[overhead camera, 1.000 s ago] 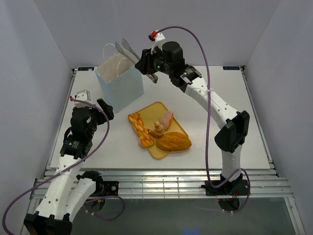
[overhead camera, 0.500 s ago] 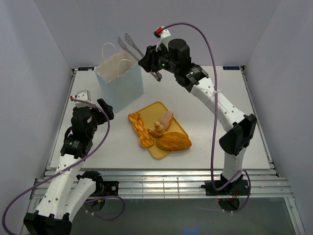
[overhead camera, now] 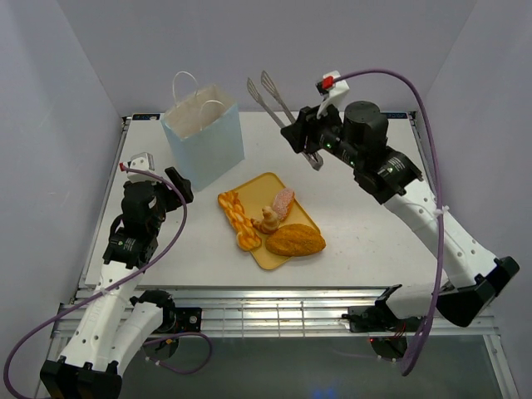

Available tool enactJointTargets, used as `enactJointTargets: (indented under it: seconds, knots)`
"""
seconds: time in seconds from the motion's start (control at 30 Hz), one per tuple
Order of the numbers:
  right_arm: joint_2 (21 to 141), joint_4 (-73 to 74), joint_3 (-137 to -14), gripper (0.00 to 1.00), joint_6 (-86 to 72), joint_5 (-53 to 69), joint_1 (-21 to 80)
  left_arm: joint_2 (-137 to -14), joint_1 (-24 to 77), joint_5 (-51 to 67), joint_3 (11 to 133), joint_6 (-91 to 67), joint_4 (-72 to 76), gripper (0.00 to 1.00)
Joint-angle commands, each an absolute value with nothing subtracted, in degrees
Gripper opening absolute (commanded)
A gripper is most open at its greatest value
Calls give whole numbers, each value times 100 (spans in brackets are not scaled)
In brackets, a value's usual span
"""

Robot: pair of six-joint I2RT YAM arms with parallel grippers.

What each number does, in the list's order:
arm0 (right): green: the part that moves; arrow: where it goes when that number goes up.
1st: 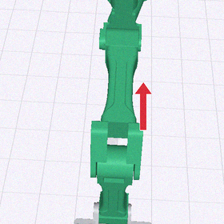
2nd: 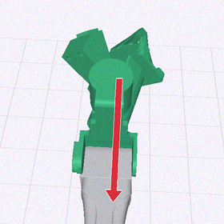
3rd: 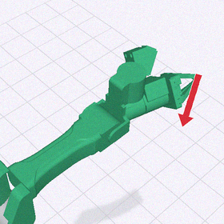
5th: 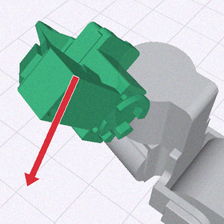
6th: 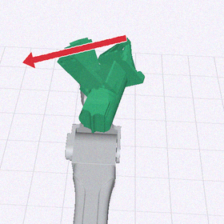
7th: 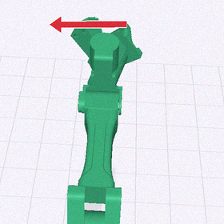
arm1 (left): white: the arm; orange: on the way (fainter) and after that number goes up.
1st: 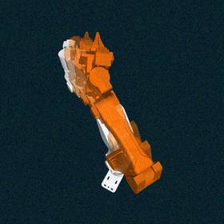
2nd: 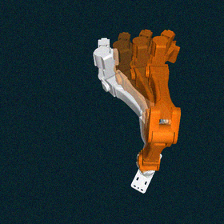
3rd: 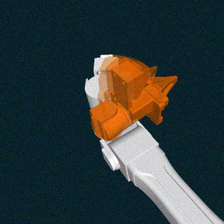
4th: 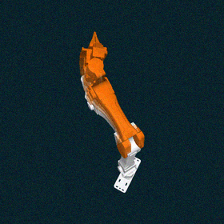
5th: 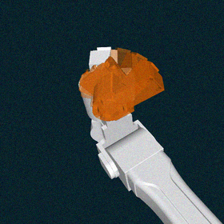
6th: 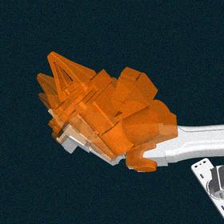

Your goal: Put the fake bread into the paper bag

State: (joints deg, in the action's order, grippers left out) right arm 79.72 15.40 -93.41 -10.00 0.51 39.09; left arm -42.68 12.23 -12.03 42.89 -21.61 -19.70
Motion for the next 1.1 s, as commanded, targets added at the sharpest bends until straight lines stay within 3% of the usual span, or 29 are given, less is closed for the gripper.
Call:
enactJointTargets:
  seconds: [0.0, 0.27, 0.6, 1.07]
  knots:
    - [7210, 1521, -8510, 48, -1010, -351, 3894, -4228, 1239, -1301, 4307, -2109, -1951, 95]
    - [5889, 1477, -6155, 46, -1599, -1011, 3885, -4306, 1248, -1143, 4298, -2144, -1942, 95]
    - [5204, 1406, -4906, 47, -2284, -1116, 3876, -4307, 1248, -1169, 4298, -2136, -1942, 94]
    - [5255, 906, -4052, 53, -2803, -897, 3674, -4394, 1257, -1055, 4307, -2136, -1942, 94]
